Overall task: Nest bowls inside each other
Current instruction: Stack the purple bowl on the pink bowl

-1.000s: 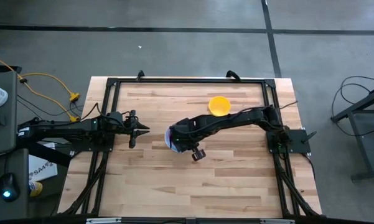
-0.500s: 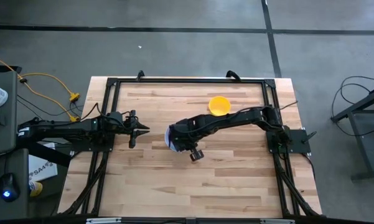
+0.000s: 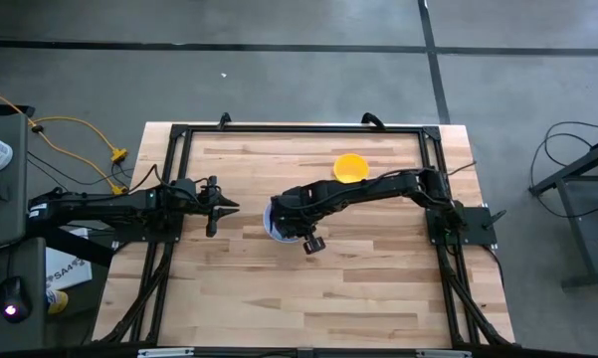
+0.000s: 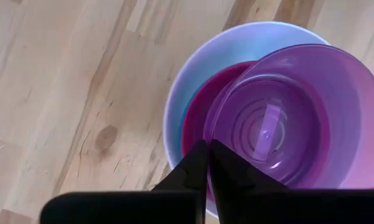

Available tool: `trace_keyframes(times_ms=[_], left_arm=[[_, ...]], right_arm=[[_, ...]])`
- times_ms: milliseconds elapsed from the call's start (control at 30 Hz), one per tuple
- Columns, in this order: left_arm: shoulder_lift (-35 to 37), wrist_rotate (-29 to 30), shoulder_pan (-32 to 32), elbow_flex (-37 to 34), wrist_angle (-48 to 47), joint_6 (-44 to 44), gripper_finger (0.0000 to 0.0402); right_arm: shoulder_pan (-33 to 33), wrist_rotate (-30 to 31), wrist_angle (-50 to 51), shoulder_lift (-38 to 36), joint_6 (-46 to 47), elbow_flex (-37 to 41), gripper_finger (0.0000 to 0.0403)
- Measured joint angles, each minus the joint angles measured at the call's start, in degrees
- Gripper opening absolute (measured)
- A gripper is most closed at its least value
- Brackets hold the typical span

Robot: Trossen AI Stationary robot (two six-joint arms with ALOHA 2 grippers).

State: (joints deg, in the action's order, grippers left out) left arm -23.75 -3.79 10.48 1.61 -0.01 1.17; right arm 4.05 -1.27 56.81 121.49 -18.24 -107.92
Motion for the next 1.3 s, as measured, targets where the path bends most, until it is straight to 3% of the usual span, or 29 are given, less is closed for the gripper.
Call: trace_keyframes(times_ms=[700,1133,1300], left_arm=[[0.0,-0.01,-0.02,0.0,0.0,-0.02,0.0067],[0.0,-0.02,0.0,0.0,-0.01,-0.02,0.0067],[-0.02,0.0,0.0,0.0,-0.02,0.0,0.0067]], right_arm=[[-0.26,-0.19,1.02,-0.79,0.63,0.0,0.0004],[-0.31,-0.51,-4.84,-0.72,0.13,4.35,0.0004],[-0.31,-3.63,-4.55,-0.72,0.04,4.37,0.001]])
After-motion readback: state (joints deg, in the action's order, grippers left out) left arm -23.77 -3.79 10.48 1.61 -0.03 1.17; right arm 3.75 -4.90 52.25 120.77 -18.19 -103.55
